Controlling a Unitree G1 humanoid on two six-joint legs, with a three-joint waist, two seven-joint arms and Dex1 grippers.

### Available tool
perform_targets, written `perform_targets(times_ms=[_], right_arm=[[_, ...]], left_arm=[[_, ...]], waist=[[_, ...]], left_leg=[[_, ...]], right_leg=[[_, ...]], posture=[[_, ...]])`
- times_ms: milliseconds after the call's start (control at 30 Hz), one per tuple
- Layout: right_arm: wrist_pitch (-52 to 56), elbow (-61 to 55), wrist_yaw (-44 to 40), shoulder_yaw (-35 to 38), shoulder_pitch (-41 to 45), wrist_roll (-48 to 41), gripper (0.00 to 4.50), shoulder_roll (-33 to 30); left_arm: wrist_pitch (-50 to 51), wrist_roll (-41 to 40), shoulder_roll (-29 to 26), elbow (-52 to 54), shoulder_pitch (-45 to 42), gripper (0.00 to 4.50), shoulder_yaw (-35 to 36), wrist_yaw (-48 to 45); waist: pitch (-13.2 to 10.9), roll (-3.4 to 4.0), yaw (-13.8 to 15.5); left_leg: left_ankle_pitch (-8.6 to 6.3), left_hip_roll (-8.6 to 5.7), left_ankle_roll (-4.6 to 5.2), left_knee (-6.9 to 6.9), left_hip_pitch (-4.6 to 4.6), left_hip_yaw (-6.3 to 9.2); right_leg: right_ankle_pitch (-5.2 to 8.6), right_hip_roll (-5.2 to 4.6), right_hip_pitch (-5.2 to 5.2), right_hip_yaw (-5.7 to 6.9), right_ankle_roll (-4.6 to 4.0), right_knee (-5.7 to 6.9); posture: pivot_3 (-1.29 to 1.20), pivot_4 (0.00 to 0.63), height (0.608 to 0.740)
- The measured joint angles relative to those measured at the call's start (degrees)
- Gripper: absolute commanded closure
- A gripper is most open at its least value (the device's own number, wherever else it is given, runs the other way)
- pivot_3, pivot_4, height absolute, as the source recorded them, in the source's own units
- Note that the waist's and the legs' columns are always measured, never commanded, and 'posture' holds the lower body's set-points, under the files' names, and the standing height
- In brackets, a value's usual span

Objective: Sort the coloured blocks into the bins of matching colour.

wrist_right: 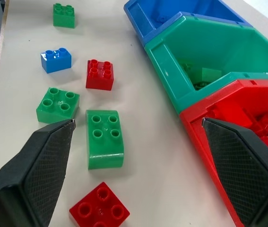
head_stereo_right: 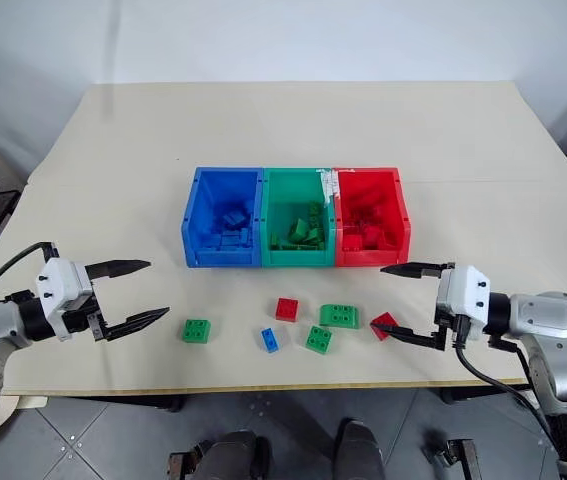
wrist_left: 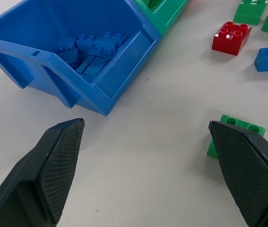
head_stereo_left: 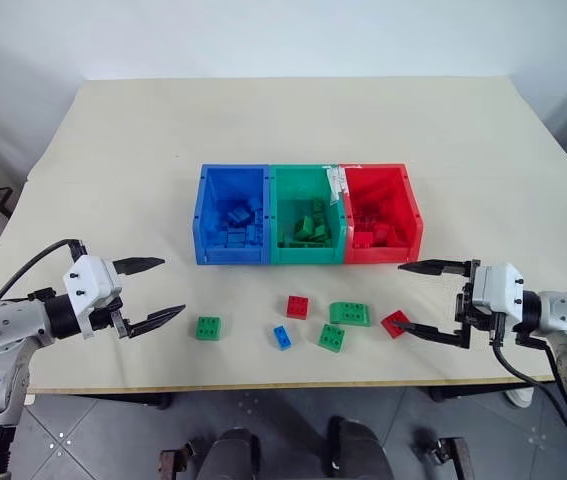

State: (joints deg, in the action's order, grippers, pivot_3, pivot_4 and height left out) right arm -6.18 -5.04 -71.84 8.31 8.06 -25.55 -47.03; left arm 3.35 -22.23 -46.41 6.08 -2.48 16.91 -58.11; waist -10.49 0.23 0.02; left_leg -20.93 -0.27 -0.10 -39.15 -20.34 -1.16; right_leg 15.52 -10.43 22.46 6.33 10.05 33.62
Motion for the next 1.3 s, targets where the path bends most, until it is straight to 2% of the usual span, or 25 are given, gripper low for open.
perform_targets(times_ms=[233,433,567,633,800,967,1067,1167,1300], right_arm=[[-0.1,-0.2,0.6,2.0,-3.1,0.3,0.0,-0.5],[-7.3,8.7,-1.2,10.2,-9.3,3.8,0.0,-5.7],[-8.8,12.0,-3.7,10.0,-10.1,4.8,0.0,-7.7],[-8.5,12.1,-5.1,8.2,-9.0,5.4,0.0,-8.9],[-4.6,9.5,-8.1,-1.8,-0.5,8.8,0.0,-10.0],[-3.5,9.8,-9.1,-10.0,7.4,13.8,0.0,-9.8],[-4.3,11.5,-10.7,-14.6,11.4,15.8,0.0,-8.1],[-6.6,15.3,-12.0,-17.4,14.3,17.7,0.54,-6.7],[-7.5,16.7,-12.9,-18.5,15.5,17.7,1.9,-6.5]], left_arm=[[3.1,-1.3,0.9,1.9,-1.1,0.01,-2.5,-0.4],[8.5,-2.9,5.3,11.2,-2.1,0.01,-10.7,1.2],[6.4,0.6,5.3,15.9,-2.4,0.01,-17.7,-0.2],[6.1,1.2,5.8,17.4,-2.1,0.01,-20.1,-0.6],[5.8,1.2,5.2,17.7,-1.1,0.01,-19.2,-0.4],[4.8,1.0,4.5,17.5,2.2,0.01,-16.1,-0.8],[4.7,-1.7,4.9,15.9,5.4,0.01,-11.5,-0.7],[4.5,-2.3,4.8,15.3,6.5,0.0,-9.5,-0.9],[4.0,-2.3,4.8,15.5,6.0,0.0,-9.7,-0.9]], waist=[[0.0,0.0,0.8],[0.0,-0.01,1.4],[0.0,0.04,0.8],[0.0,0.04,0.7],[0.0,0.04,0.3],[0.0,0.03,0.7],[0.0,0.03,0.6],[0.0,0.03,0.9],[0.0,0.0,1.0]], left_leg=[[-0.01,-0.01,0.0,-0.04,-0.01,0.01],[-0.03,0.01,0.03,-0.1,0.01,-0.05],[-0.03,0.03,0.03,-0.07,0.1,-0.24],[-0.03,0.05,0.03,-0.07,0.1,-0.23],[-0.03,0.07,0.03,-0.08,0.1,-0.22],[-0.04,0.05,0.02,-0.08,0.04,-0.19],[-0.04,0.07,0.01,-0.09,0.04,-0.19],[-0.04,0.06,0.01,-0.14,0.04,-0.19],[-0.04,0.06,0.01,-0.16,0.05,-0.19]], right_leg=[[-0.01,-0.01,-0.02,0.0,0.01,-0.01],[-0.01,0.01,-0.07,-0.01,0.01,-0.03],[-0.01,0.02,-0.07,-0.1,-0.04,-0.08],[-0.01,0.02,-0.06,-0.1,-0.05,-0.07],[-0.02,0.04,-0.05,-0.1,-0.1,-0.09],[-0.02,0.02,-0.04,-0.05,-0.09,-0.16],[-0.02,0.03,-0.03,-0.04,-0.1,-0.15],[-0.02,0.02,-0.07,-0.04,-0.1,-0.17],[-0.02,0.03,-0.08,-0.04,-0.1,-0.15]], posture=[[0.0,0.15,0.74],[0.0,0.15,0.74],[0.0,0.15,0.74],[0.0,0.15,0.74],[0.0,0.15,0.74],[0.0,0.15,0.74],[0.0,0.15,0.74],[0.0,0.15,0.74],[0.0,0.15,0.74]])
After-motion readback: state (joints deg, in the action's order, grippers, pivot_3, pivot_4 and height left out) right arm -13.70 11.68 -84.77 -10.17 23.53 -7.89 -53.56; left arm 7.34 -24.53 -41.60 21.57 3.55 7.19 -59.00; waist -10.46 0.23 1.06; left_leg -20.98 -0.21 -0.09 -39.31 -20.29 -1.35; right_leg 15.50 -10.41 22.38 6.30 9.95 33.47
